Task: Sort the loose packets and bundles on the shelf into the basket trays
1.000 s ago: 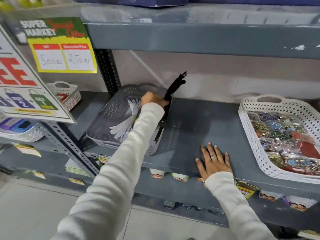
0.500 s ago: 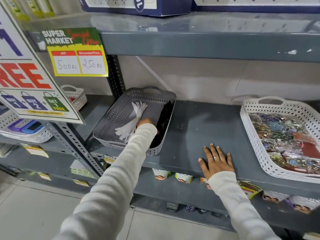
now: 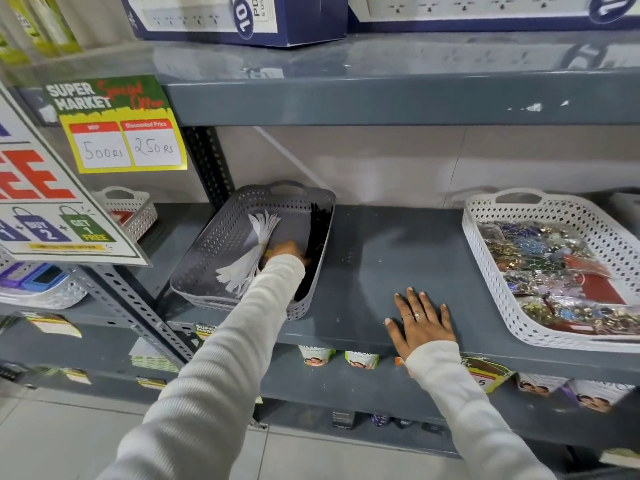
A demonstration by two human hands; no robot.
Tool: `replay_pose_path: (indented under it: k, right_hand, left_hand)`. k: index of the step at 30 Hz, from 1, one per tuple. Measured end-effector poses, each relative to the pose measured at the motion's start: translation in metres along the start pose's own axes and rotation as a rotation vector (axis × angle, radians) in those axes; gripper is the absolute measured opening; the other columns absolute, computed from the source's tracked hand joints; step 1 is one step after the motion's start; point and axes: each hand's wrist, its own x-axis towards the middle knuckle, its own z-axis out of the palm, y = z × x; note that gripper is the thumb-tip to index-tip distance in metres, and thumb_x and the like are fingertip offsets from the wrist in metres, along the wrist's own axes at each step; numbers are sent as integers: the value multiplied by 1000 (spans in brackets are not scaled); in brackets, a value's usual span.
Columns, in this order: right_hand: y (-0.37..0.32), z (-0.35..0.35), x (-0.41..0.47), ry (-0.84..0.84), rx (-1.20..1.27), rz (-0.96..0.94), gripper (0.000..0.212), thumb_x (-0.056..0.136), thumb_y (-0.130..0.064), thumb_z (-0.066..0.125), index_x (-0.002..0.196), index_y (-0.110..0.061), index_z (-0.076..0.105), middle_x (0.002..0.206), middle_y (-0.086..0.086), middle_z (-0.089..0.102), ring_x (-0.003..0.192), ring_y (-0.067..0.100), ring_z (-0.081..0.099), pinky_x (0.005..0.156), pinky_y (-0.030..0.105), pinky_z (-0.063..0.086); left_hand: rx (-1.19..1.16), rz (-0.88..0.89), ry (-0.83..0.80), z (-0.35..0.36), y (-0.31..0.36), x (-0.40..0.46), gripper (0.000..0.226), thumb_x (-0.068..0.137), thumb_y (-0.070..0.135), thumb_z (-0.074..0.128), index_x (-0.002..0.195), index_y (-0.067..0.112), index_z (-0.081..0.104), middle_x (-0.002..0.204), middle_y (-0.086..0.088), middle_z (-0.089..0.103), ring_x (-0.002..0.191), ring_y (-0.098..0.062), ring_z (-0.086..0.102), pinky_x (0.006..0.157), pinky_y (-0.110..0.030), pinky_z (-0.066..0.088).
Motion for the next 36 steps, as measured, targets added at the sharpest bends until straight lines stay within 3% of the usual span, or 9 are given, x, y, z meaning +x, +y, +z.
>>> replay_pose_path:
  k: [6,9,12,17,22,27,30,33,36]
  right_hand:
    - [1,2,1,-11,-8,7,83,75,-60,-8,150,-30,12,162,-5,4,150,16,2,121,47,0]
    - [0,1,0,-13,-11,4,98,61,-59,-18,150,-30,11,161,-6,3,150,16,2,120,47,-1]
    - [-1,1,0,-16,4,7,97,62,-58,-16,150,-30,13,161,-6,5,150,17,3,120,47,-1]
    - [-1,-1,-1,-35,-5,8,60,95,-52,19,151,-29,9,162,-6,1,150,15,0,121,46,-2]
    - [1,-1,-1,-44,-9,8,66,90,-57,7,150,-31,8,162,-6,0,150,15,0,121,46,-1]
    - [0,-4,0,-51,12,-7,60,96,-51,19,150,-30,8,162,-6,-1,150,17,-1,120,45,-2]
    - [1,-5,0,-52,3,-3,63,93,-55,12,150,-30,9,162,-5,0,150,17,0,120,45,-1]
    - [-2,-5,-3,-63,23,0,90,69,-59,-13,150,-30,11,162,-5,2,150,16,2,120,46,-1]
    - [-1,-4,0,-73,-18,21,76,81,-57,-5,151,-29,6,162,-4,-4,150,17,-5,120,47,-3]
  left_hand:
    - [117,76,4,0,-9,-1,49,98,52,34,132,23,53,137,-13,49,126,-31,45,110,-37,33]
    - [163,101,52,5,-16,2,44,100,42,35,135,21,51,143,-16,39,134,-31,33,114,-36,27]
    - [163,142,104,11,-19,6,38,100,35,39,132,20,55,141,-15,44,130,-33,39,109,-36,33]
    - [121,162,15,12,-12,-1,39,100,23,39,138,27,48,137,-9,53,125,-32,48,105,-35,38]
    - [-114,155,-30,16,-4,5,45,96,7,44,140,19,46,137,-12,53,123,-31,51,103,-32,39]
    - [-227,114,27,23,-3,12,43,95,-1,46,136,10,51,135,-10,56,121,-28,53,95,-23,39]
    - [-169,149,8,21,-3,13,43,95,2,48,138,7,47,138,-14,51,125,-29,50,101,-29,40]
    - [-54,151,-15,15,-5,5,46,100,16,42,145,13,36,149,-11,38,135,-28,37,109,-34,32]
    - [44,112,147,7,-3,-2,53,101,34,34,151,24,18,155,-6,23,141,-27,20,115,-40,23]
